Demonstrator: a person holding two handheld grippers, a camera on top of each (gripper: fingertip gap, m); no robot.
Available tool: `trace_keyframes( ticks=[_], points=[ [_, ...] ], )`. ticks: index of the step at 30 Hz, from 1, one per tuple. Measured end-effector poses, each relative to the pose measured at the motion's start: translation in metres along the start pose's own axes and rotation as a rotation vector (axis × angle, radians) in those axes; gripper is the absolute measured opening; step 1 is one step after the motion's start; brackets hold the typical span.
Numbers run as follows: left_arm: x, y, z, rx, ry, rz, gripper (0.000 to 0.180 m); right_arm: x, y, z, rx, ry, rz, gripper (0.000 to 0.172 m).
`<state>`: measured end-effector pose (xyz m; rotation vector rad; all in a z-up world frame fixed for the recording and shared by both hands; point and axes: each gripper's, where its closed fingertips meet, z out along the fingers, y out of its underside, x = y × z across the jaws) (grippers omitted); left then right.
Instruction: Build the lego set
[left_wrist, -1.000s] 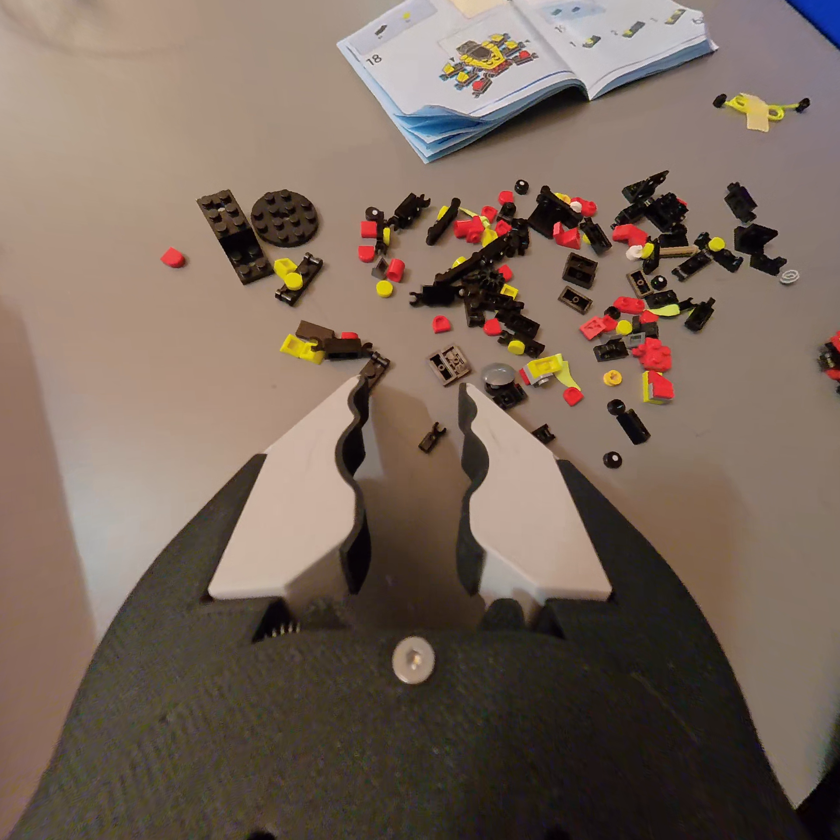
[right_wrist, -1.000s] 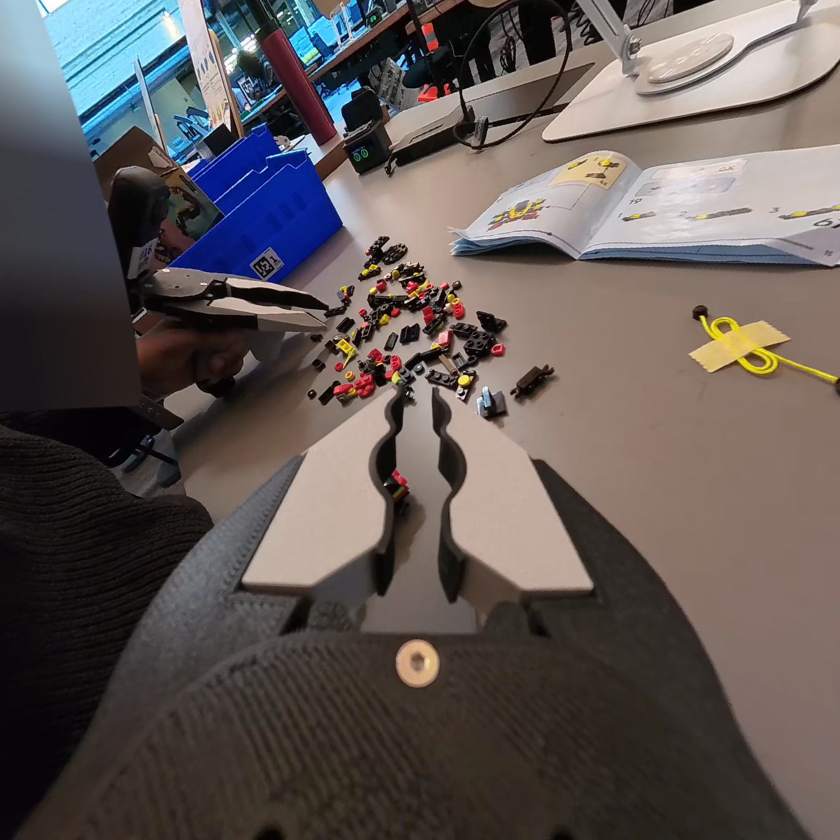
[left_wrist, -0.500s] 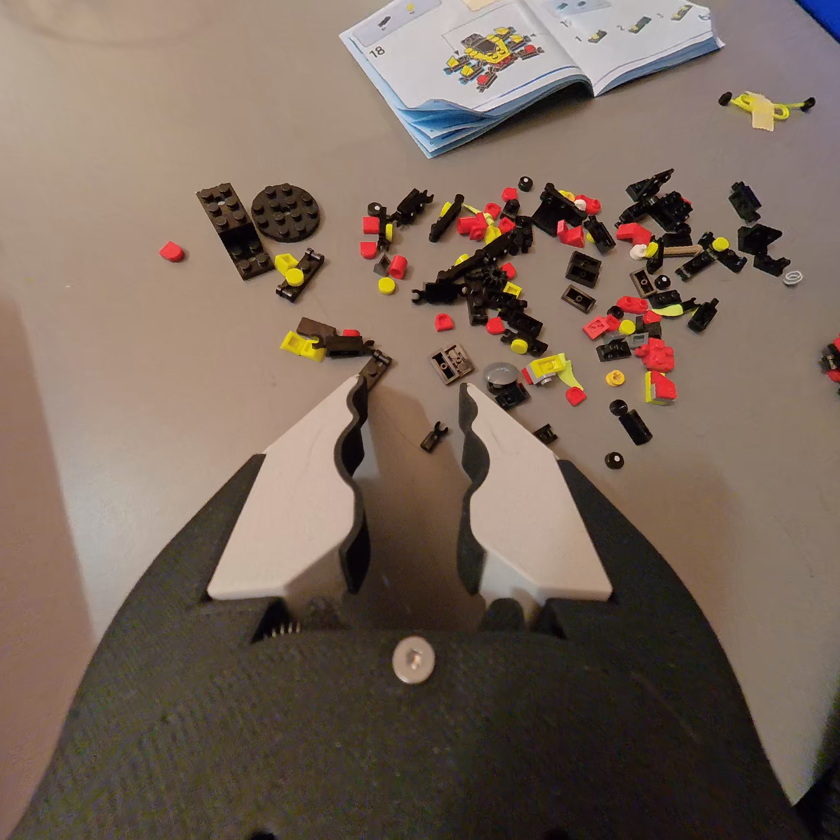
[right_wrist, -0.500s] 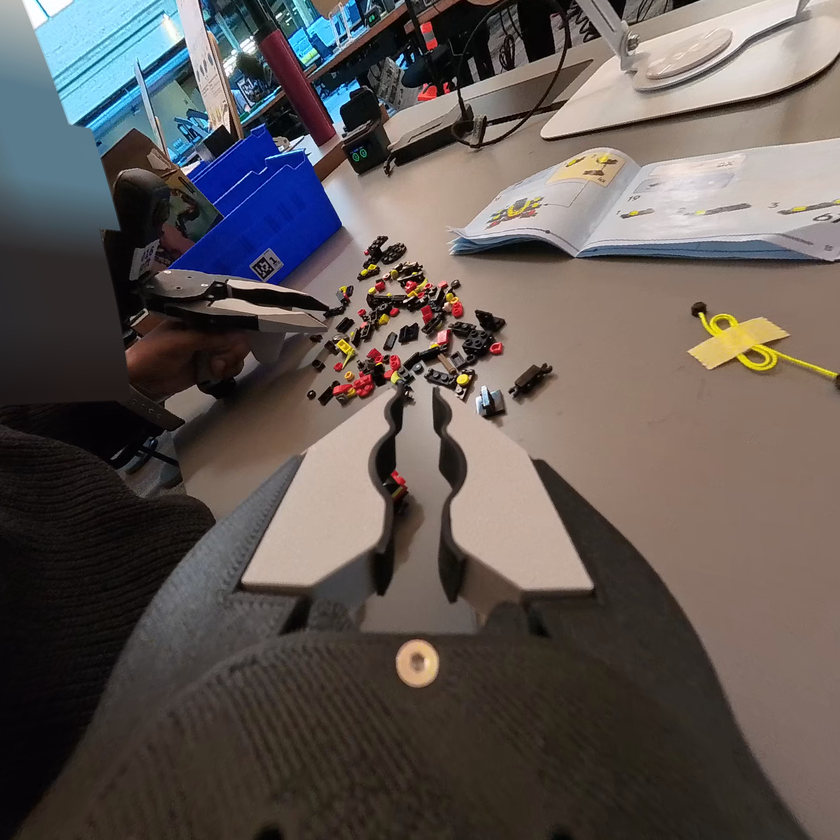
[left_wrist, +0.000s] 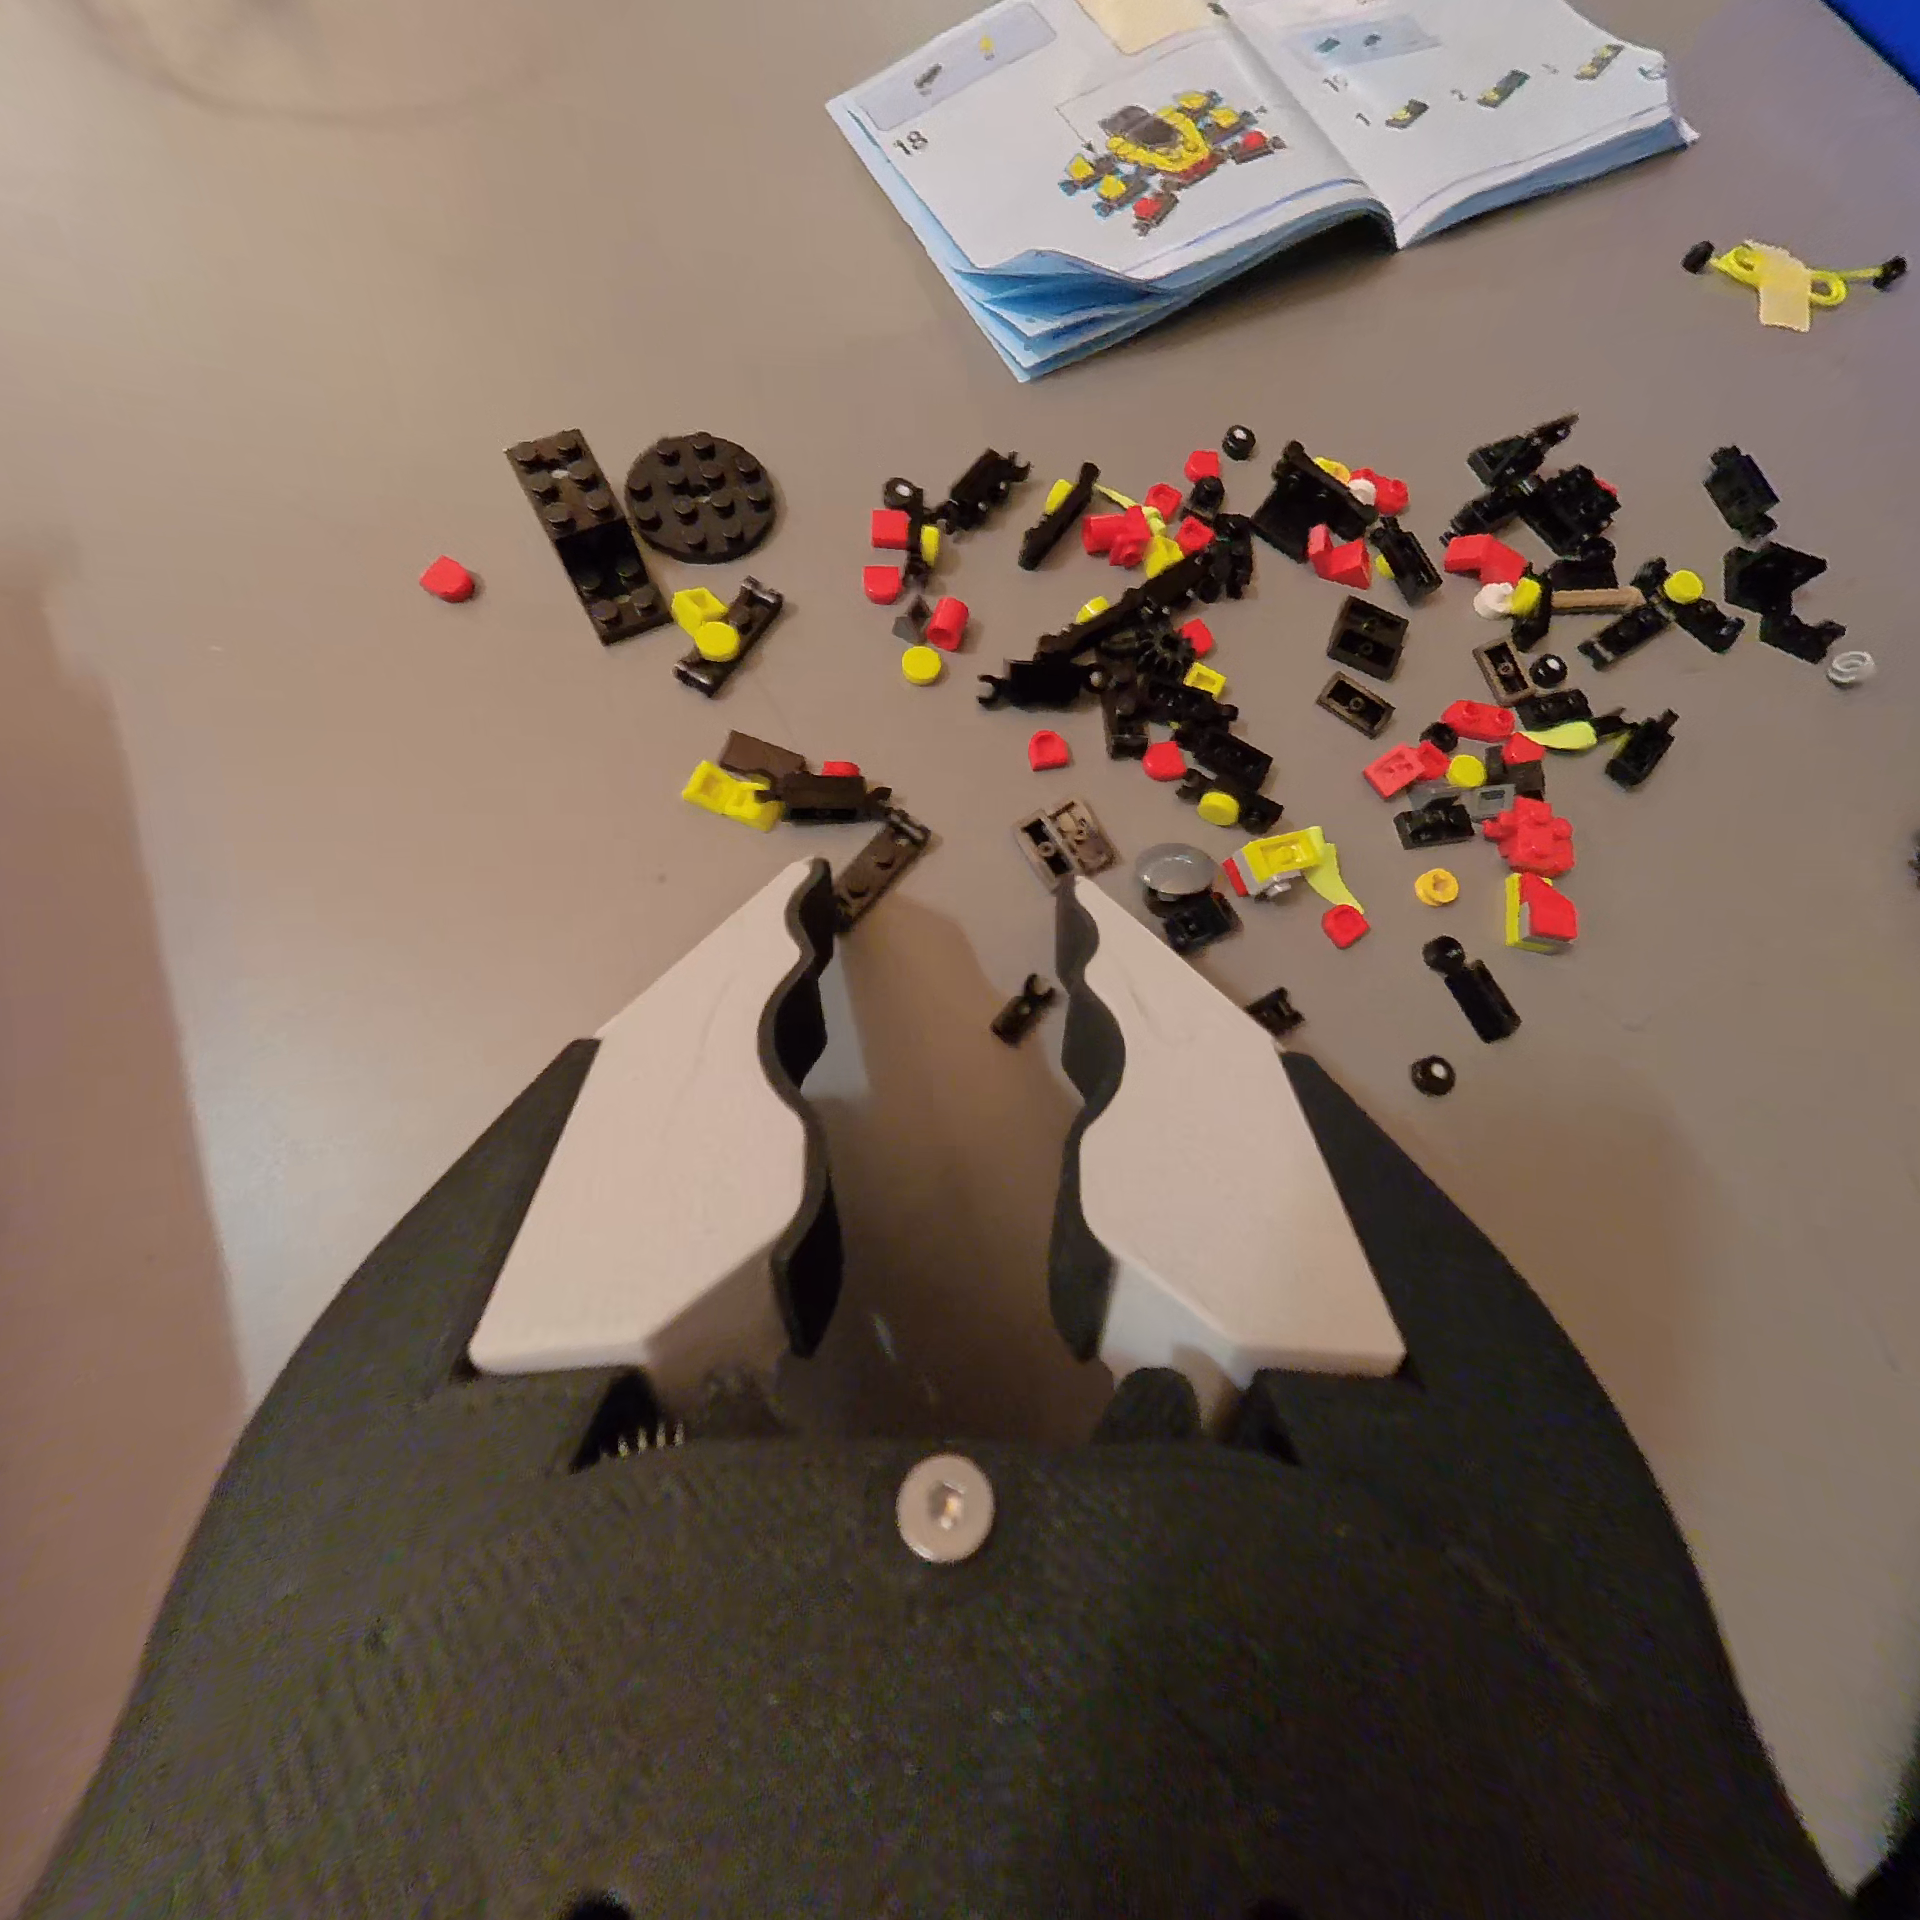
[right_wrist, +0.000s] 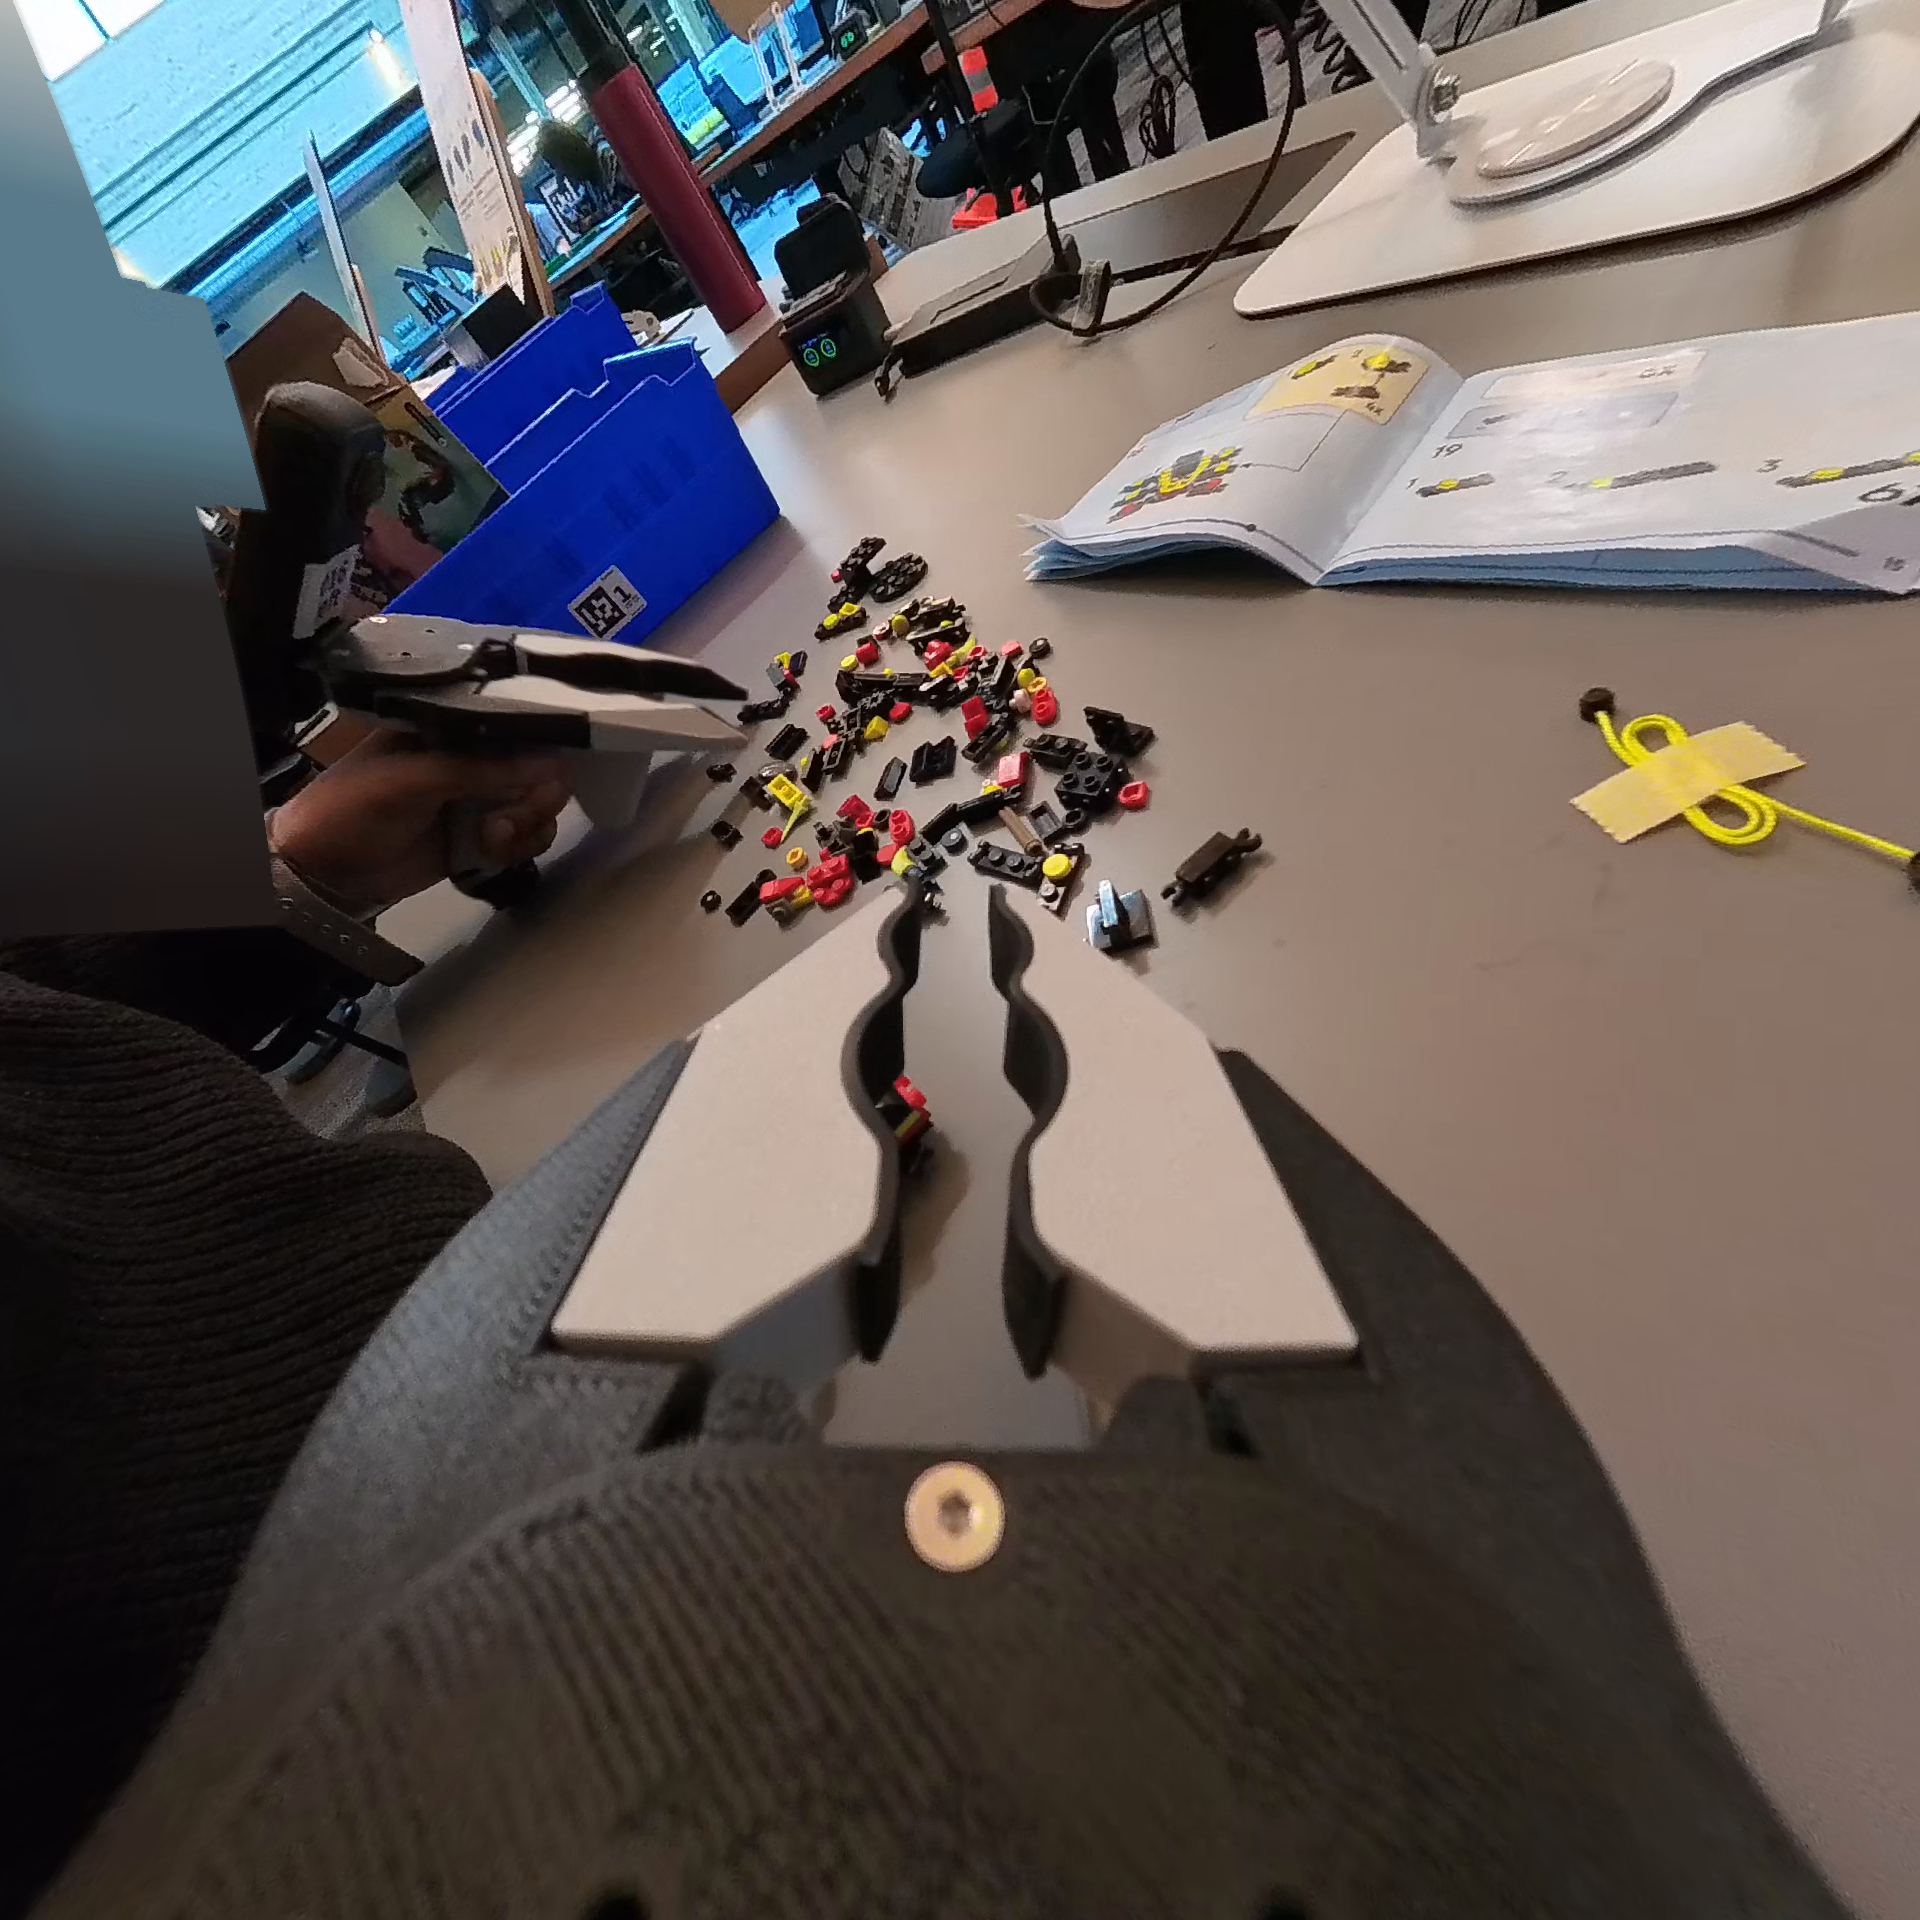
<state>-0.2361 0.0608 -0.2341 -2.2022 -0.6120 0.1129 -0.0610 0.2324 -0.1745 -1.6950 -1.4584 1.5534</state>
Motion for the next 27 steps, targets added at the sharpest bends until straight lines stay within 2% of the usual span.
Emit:
trace_keyframes(
  ticks=[5,27],
  points=[
    [-0.016,-0.009,-0.004,0.054,-0.083,0.006,0.041,0.000,0.000,0.000,0.002,-0.002,0.001,0.011],
    [-0.019,-0.008,0.002,0.028,-0.066,-0.042,0.037,0.006,0.001,0.001,0.004,-0.008,0.053,0.011]
  ],
)
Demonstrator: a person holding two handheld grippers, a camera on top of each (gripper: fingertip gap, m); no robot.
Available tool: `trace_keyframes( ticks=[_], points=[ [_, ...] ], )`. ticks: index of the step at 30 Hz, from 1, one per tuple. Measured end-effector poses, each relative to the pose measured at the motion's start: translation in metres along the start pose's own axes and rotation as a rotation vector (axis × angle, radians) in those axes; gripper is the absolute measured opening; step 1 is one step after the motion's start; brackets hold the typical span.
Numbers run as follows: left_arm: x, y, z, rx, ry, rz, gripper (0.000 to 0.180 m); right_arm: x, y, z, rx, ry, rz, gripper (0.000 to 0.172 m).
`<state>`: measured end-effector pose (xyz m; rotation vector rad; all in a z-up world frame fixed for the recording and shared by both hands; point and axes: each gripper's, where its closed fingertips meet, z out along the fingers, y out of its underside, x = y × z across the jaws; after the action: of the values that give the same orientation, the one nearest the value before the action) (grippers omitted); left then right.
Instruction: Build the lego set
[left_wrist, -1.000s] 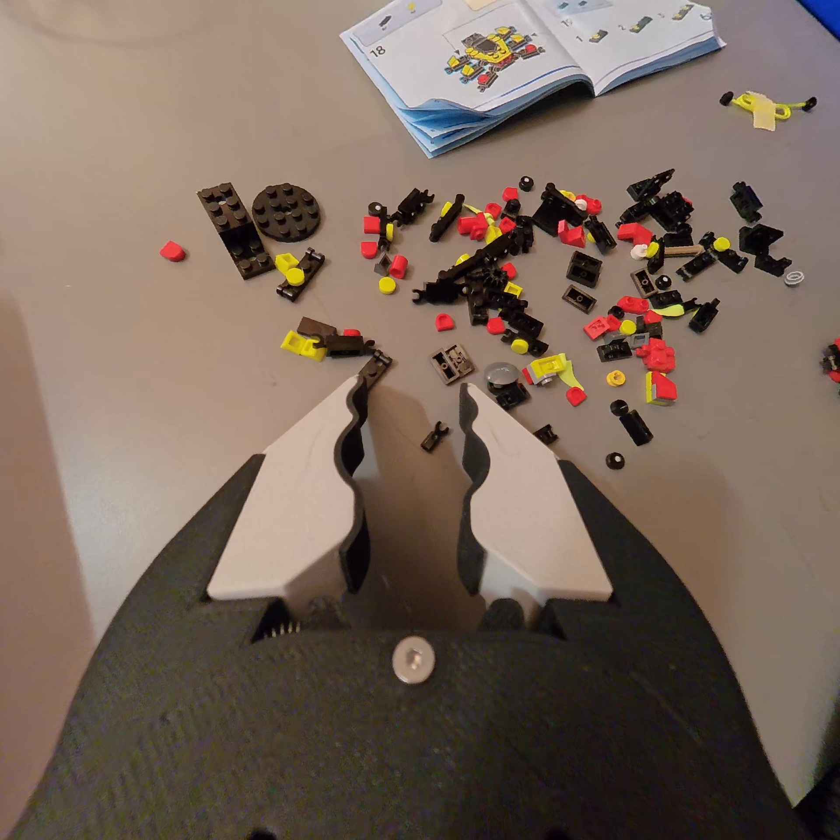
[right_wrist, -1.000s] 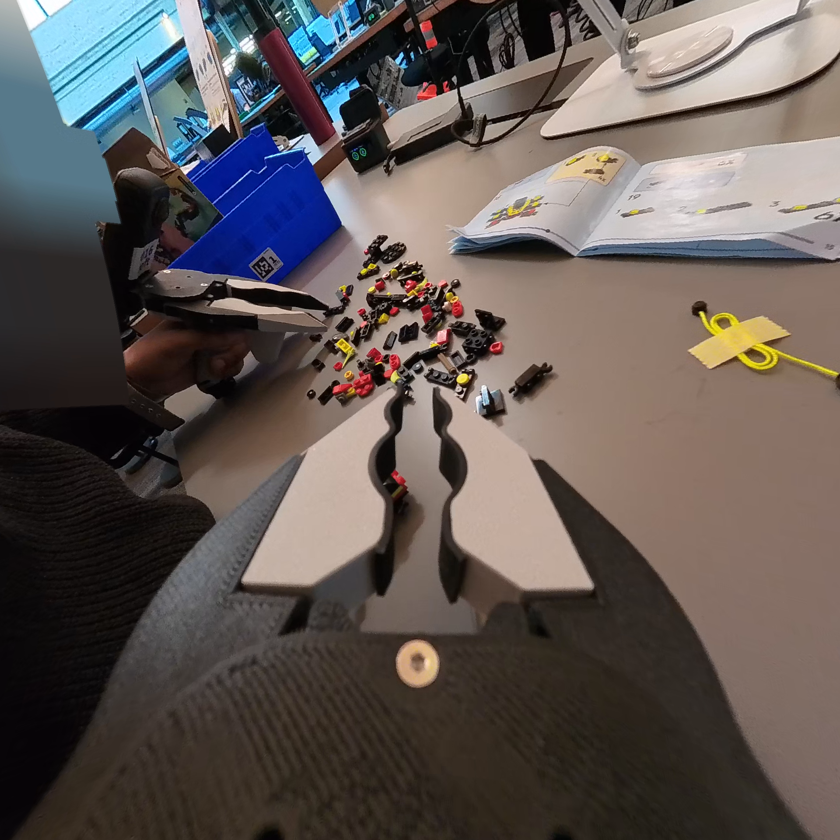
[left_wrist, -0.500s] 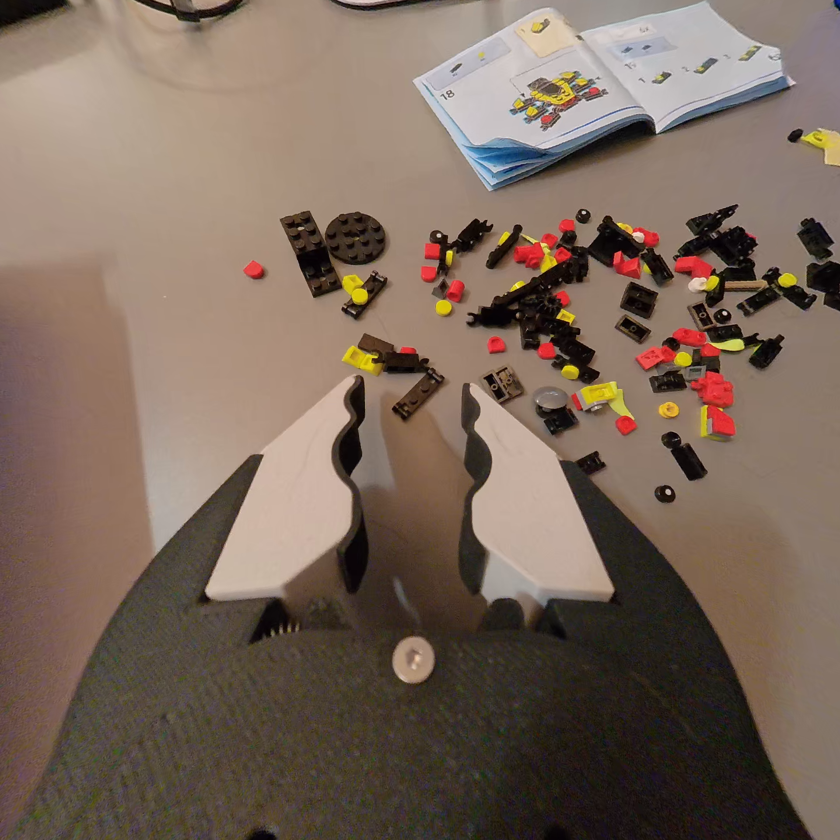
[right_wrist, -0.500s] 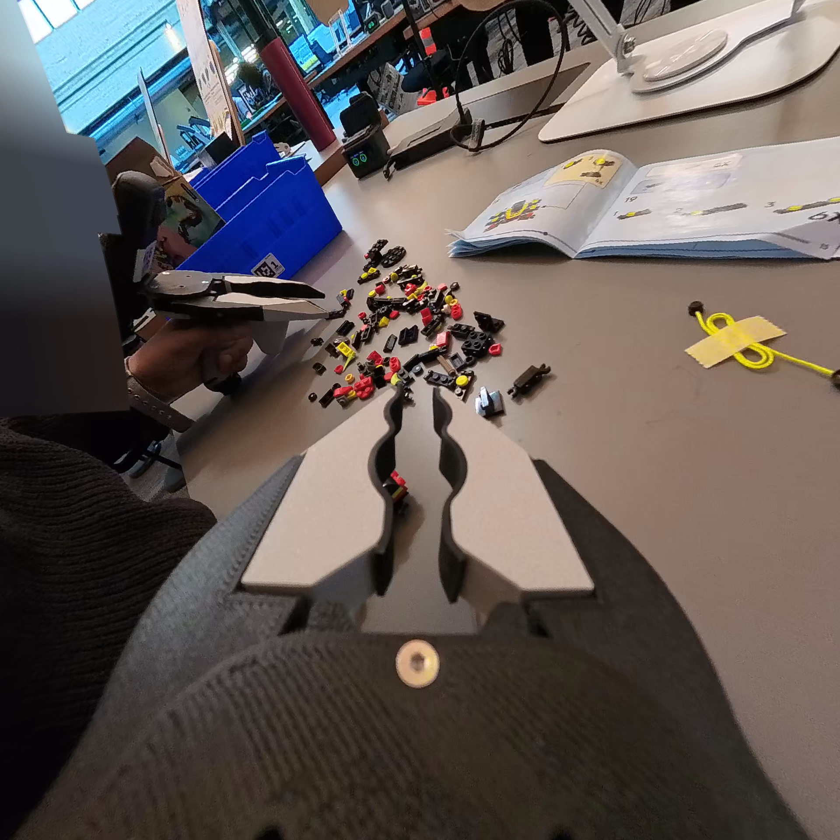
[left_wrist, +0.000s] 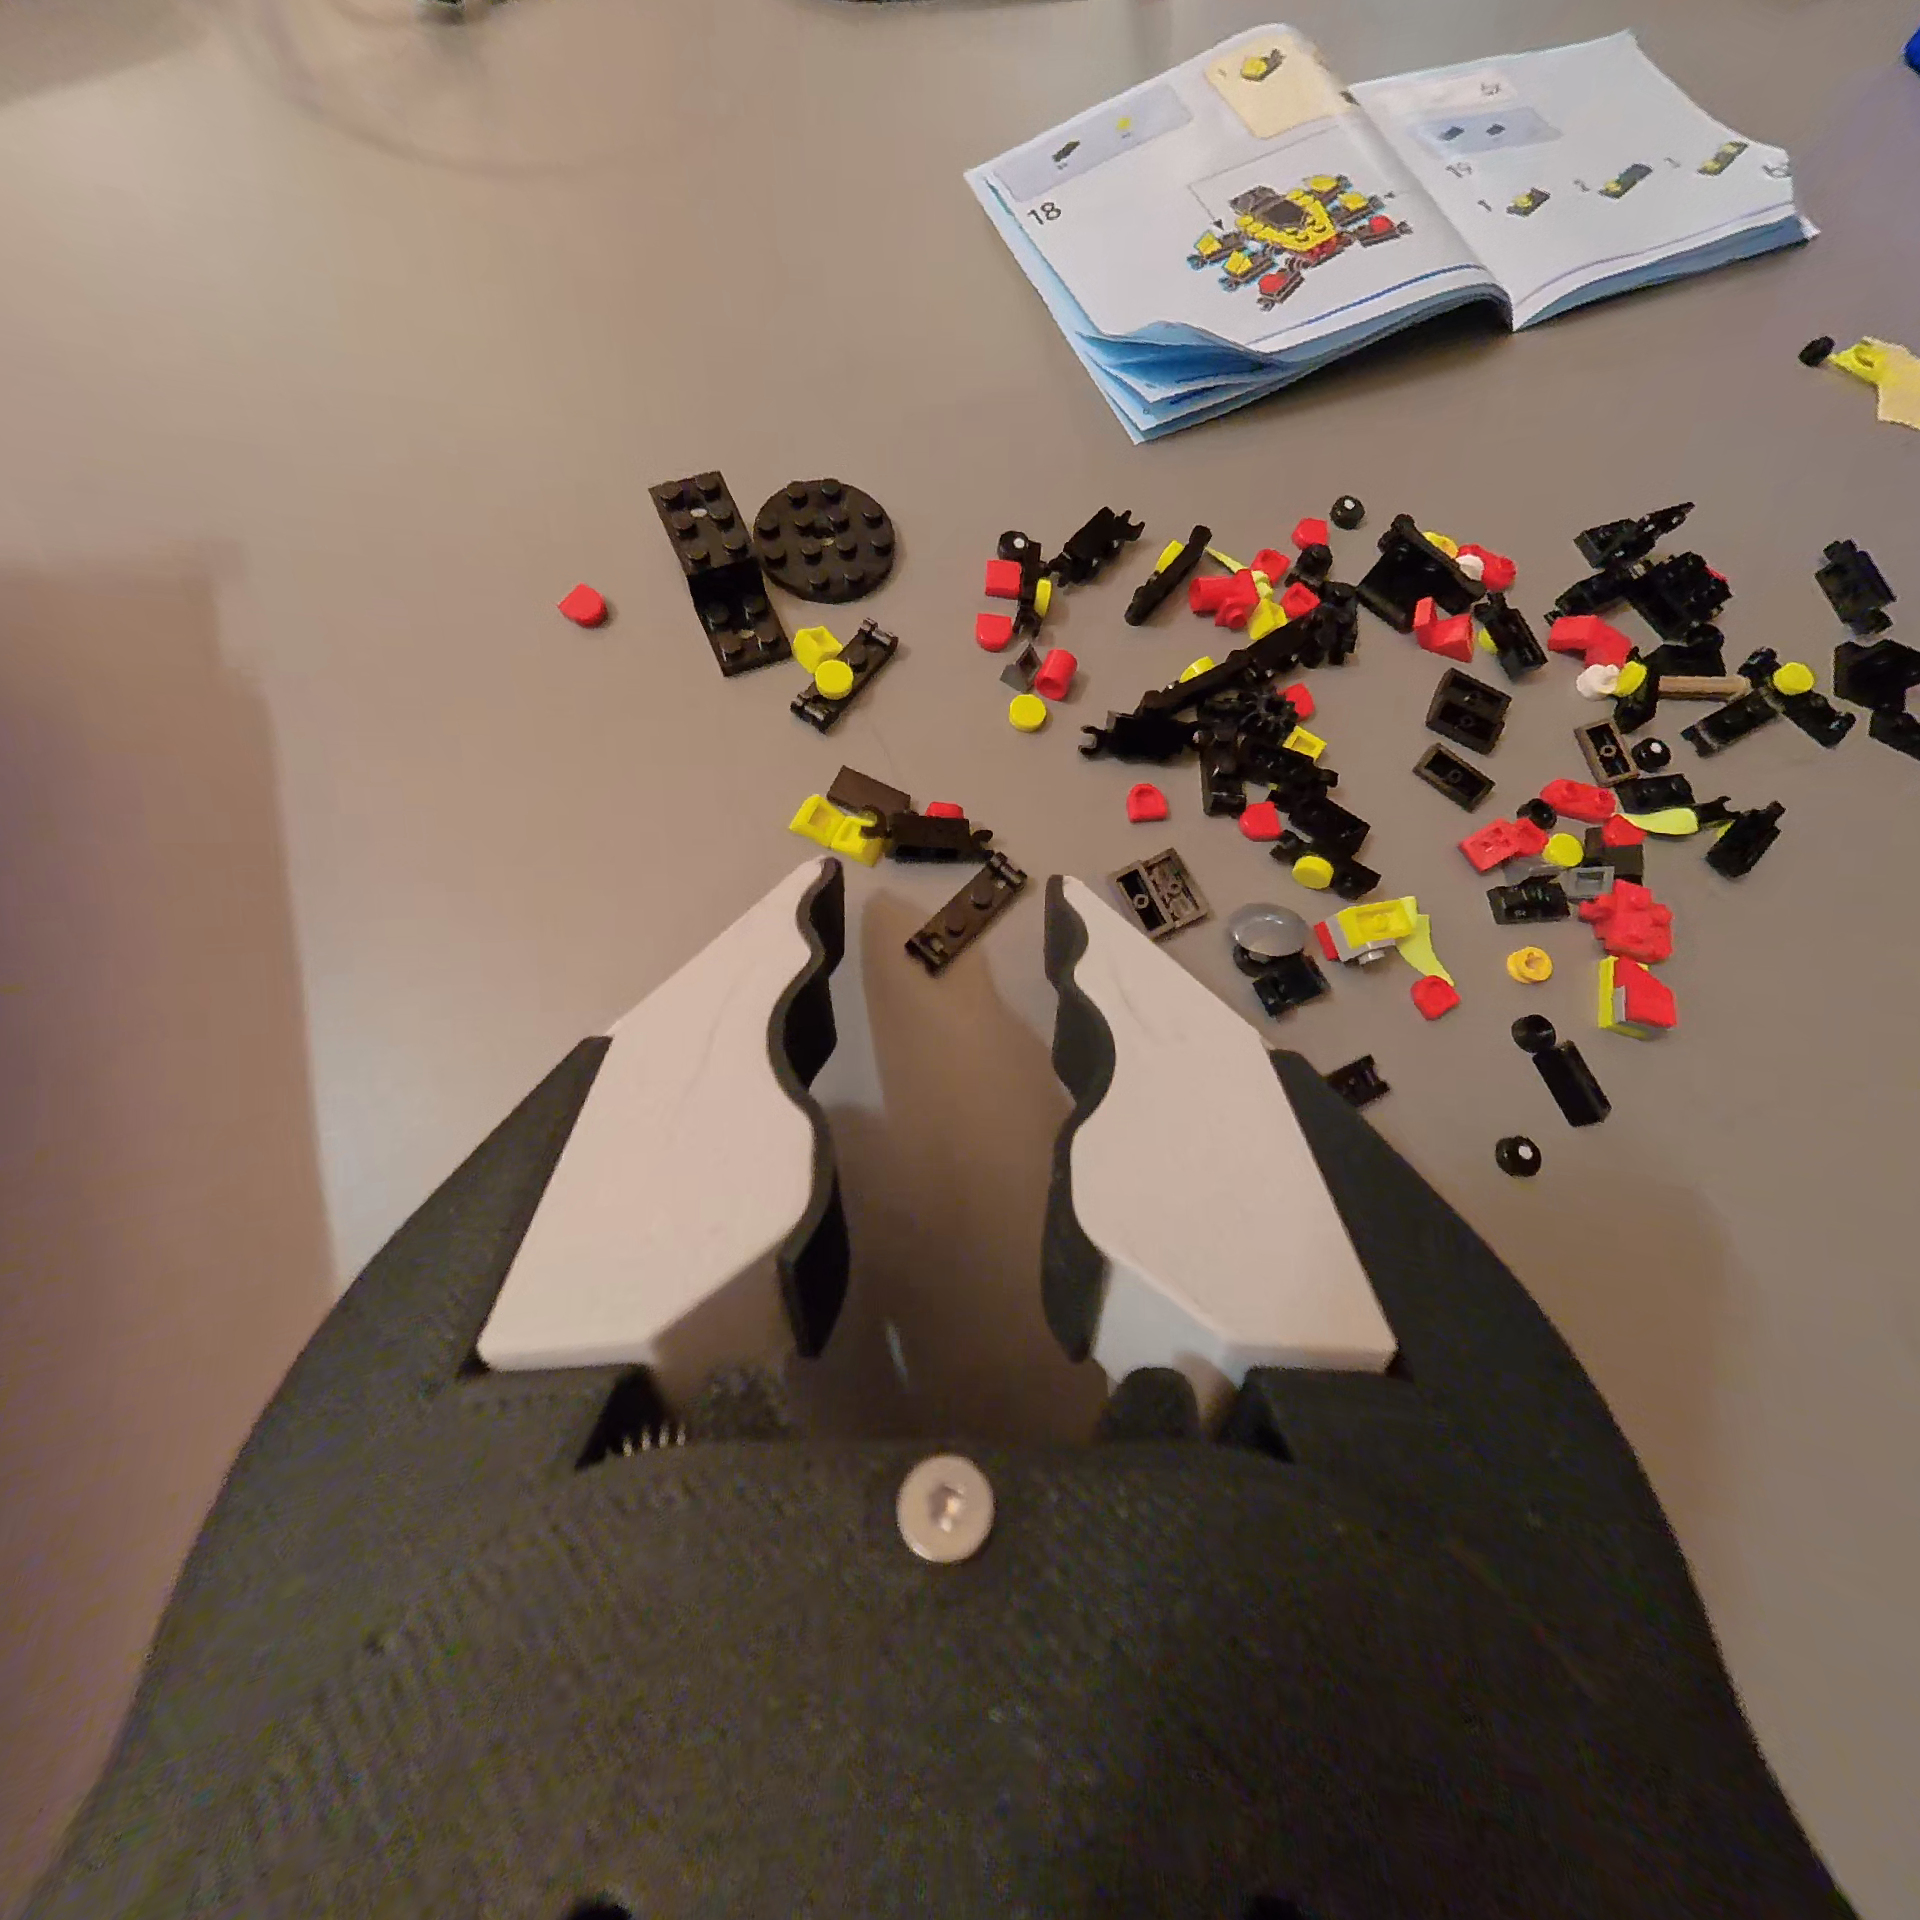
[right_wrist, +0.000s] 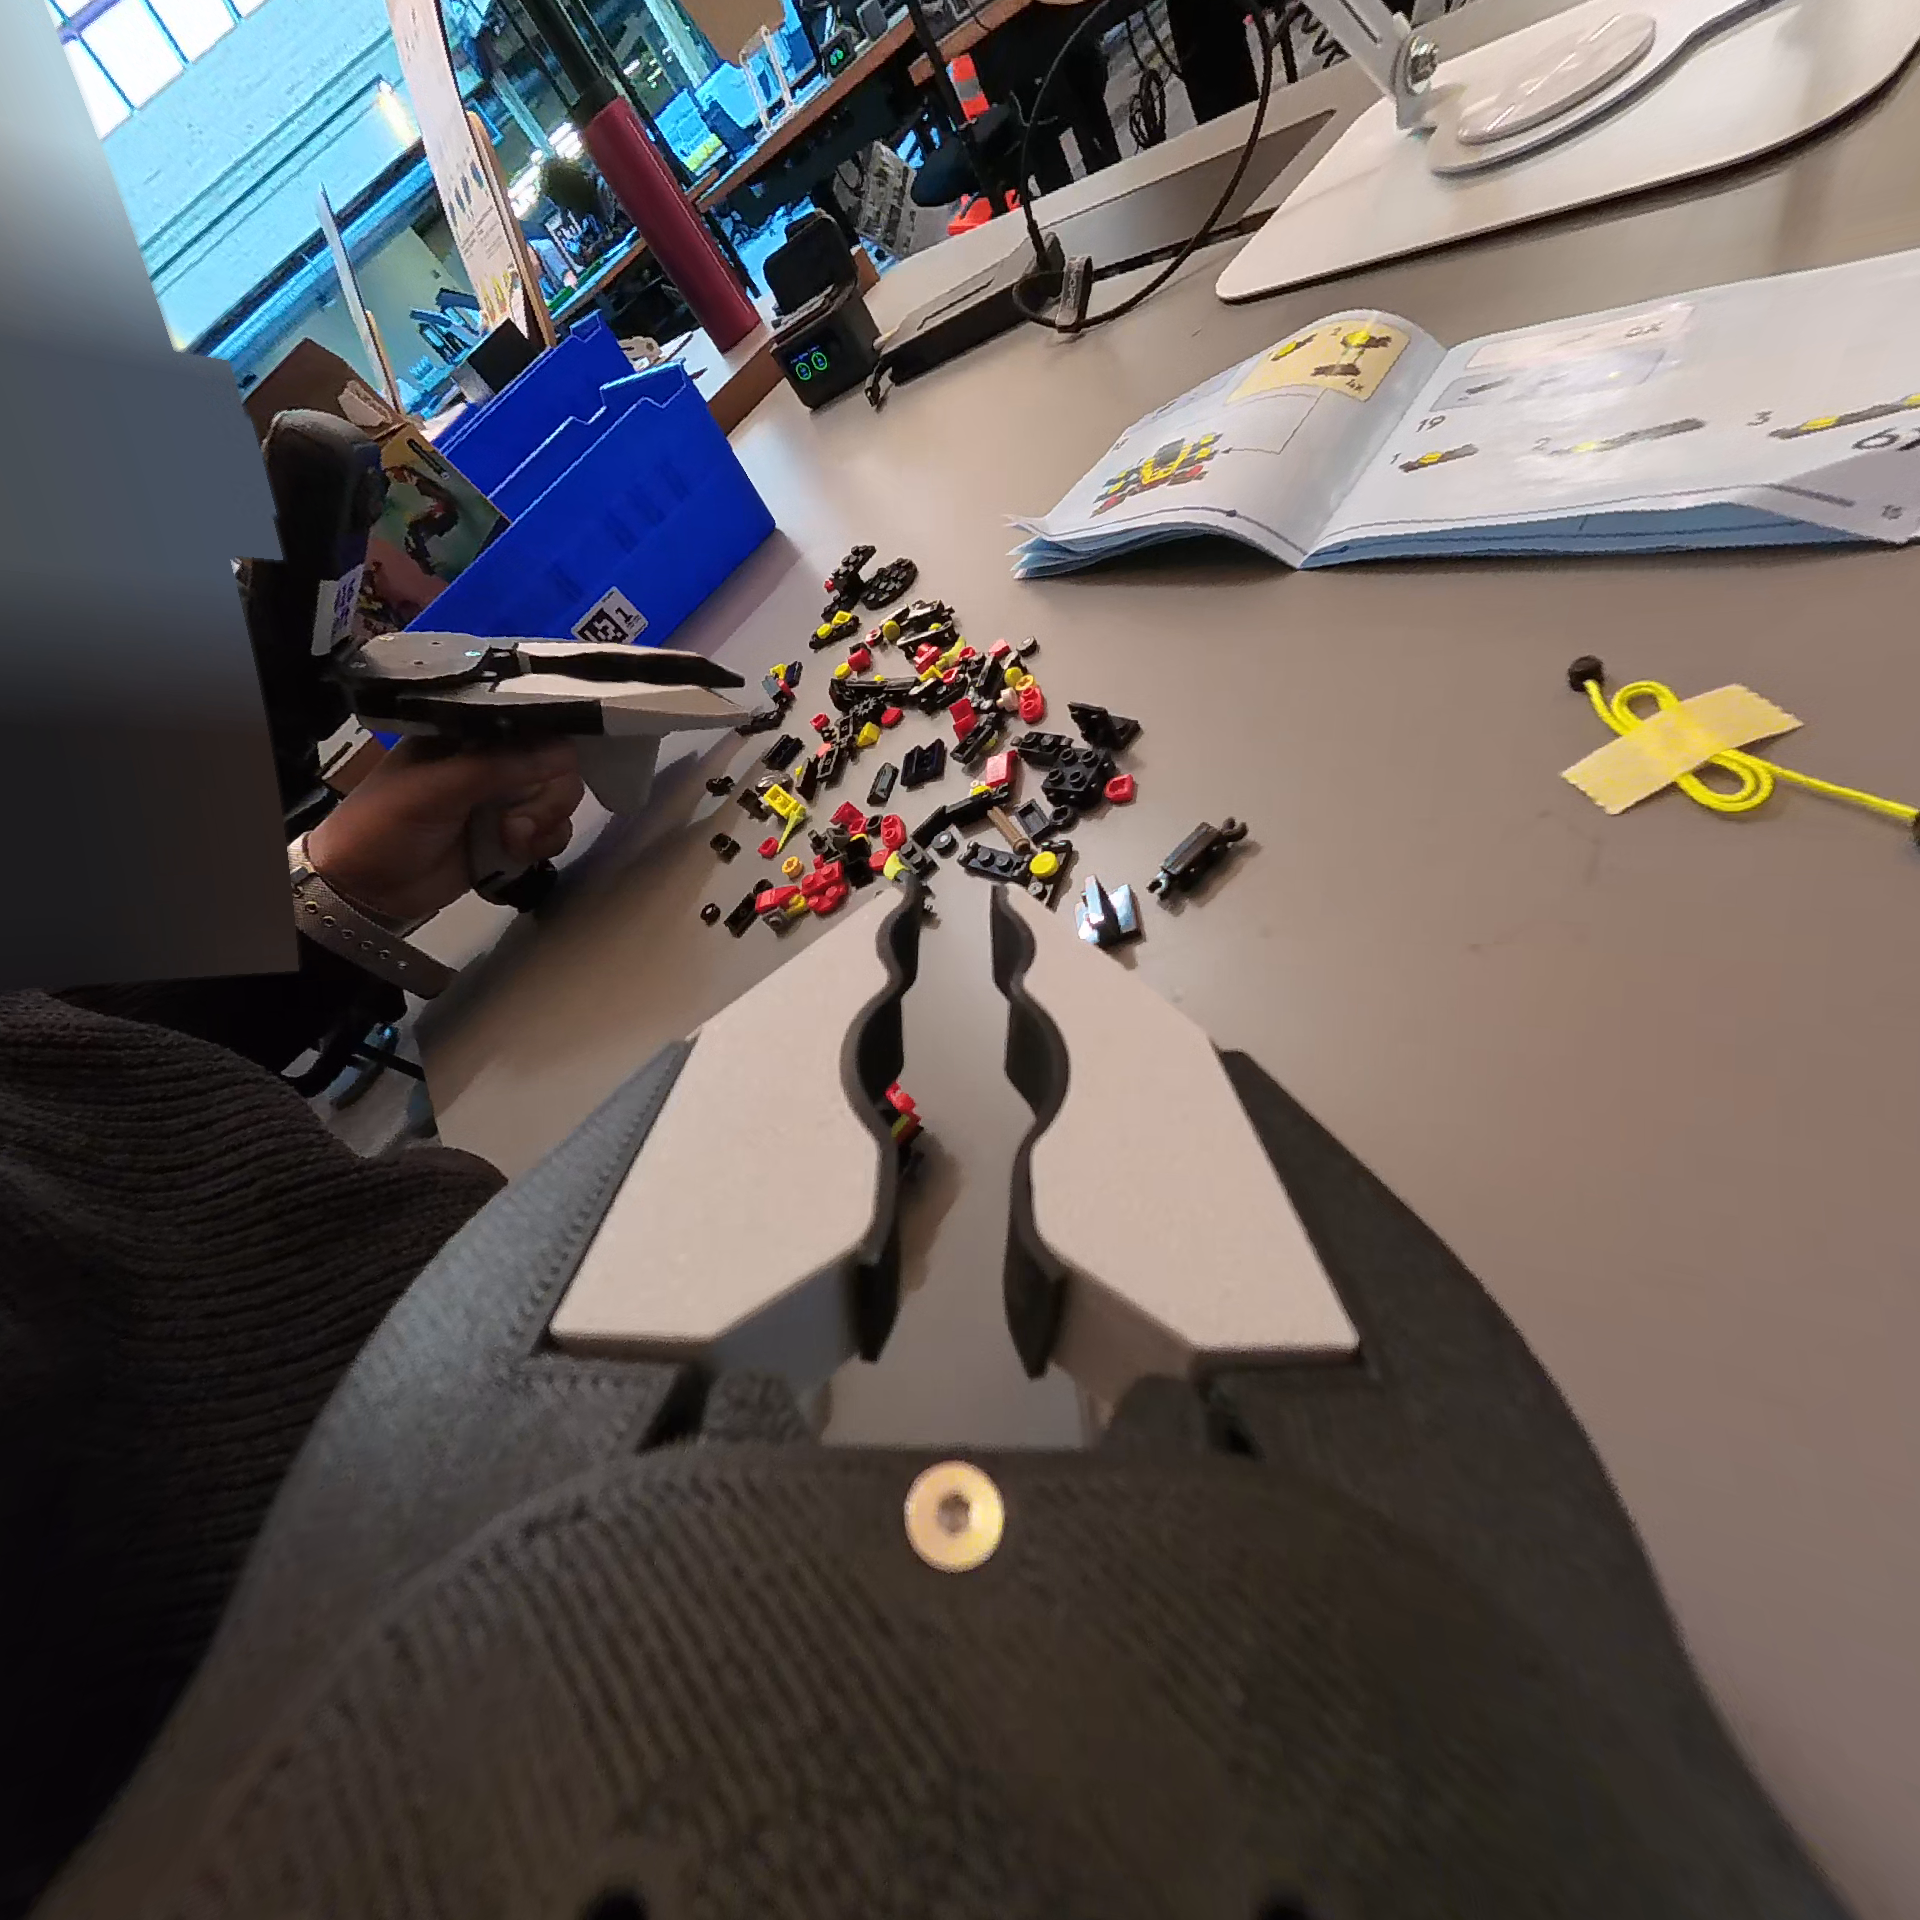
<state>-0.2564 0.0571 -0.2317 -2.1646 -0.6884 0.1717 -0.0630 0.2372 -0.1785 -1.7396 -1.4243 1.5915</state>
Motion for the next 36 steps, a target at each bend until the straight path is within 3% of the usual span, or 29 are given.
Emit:
trace_keyframes(
  ticks=[6,22,27,36],
  points=[
    [-0.007,0.001,0.006,-0.028,-0.053,-0.016,0.024,0.000,0.001,0.002,-0.005,-0.018,0.026,0.012],
    [-0.004,-0.001,0.014,-0.052,-0.014,-0.042,0.025,-0.005,0.000,0.001,-0.004,-0.022,-0.002,0.011],
    [-0.001,-0.002,0.013,-0.042,-0.013,-0.010,0.008,-0.006,0.000,0.001,-0.006,-0.022,-0.010,0.011],
    [0.000,-0.002,0.013,-0.041,-0.015,-0.006,0.009,-0.005,-0.001,0.000,-0.001,-0.022,0.000,0.011]
  ],
)
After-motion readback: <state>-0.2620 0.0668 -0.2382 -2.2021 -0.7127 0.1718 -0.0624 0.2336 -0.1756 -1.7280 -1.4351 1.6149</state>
